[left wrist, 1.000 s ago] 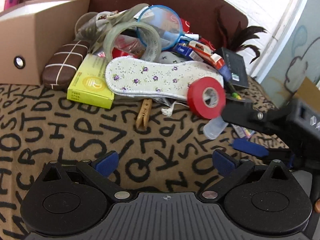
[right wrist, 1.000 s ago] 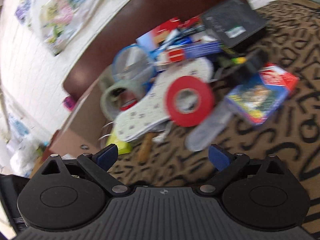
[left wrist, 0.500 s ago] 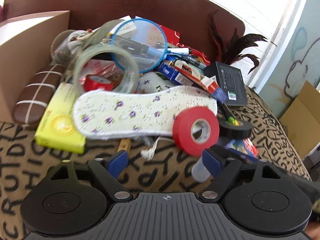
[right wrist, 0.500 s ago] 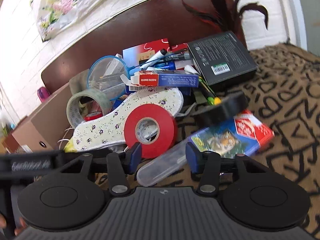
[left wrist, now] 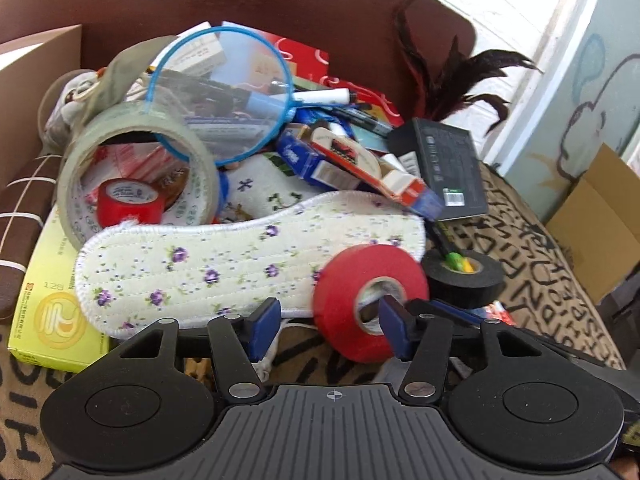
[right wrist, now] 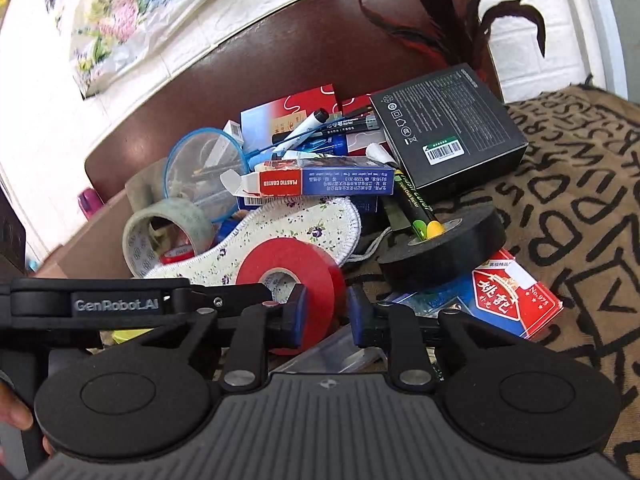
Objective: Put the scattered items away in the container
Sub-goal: 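Move the left gripper back to the pile and close on the red tape roll, then lift the red tape roll with the left gripper over the white box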
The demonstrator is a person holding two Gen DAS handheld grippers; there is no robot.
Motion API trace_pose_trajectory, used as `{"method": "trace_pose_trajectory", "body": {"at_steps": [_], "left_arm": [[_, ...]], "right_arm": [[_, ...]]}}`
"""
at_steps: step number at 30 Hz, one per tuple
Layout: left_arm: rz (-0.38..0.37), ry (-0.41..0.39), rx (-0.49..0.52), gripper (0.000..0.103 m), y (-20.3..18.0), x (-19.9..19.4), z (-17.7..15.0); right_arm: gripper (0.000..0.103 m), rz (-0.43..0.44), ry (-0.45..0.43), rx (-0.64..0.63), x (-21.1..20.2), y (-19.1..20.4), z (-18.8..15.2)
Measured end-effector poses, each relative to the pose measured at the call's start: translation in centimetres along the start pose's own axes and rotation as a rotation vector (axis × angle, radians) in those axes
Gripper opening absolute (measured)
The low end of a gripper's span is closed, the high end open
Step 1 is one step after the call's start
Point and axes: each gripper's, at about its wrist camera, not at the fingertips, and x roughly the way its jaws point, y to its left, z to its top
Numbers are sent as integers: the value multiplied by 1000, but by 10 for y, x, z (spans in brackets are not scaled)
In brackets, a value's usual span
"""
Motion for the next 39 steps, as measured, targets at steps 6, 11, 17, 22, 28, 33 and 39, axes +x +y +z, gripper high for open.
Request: {"method": "trace_pose_trajectory", "body": {"at_steps": [6,11,17,22,28,33,39], "left_arm": [[-37,14,-31,65,6,10,1],[-63,11,-91,58,10,15,-1],[-48,36,-116,35,14,4,-14],[-9,41,-149,35,25,-41,-42],[14,34,-237,48,50,-72,-73],[8,21,-277,54,60,-66,-73],[-26,-19,-339,60,68,-72,-69]], "right_arm": [[24,14,0,45,5,-5,2],[24,37,-6,88,8,-11,3],[22,35,23,13,-1,4,1],[21,95,100,-62,-18,33,-12],[24,165,195,-118,-18,60,-39],[28,135,195,-103,-11,63,-41],[28,111,164,-82,-10,63,-34]]}}
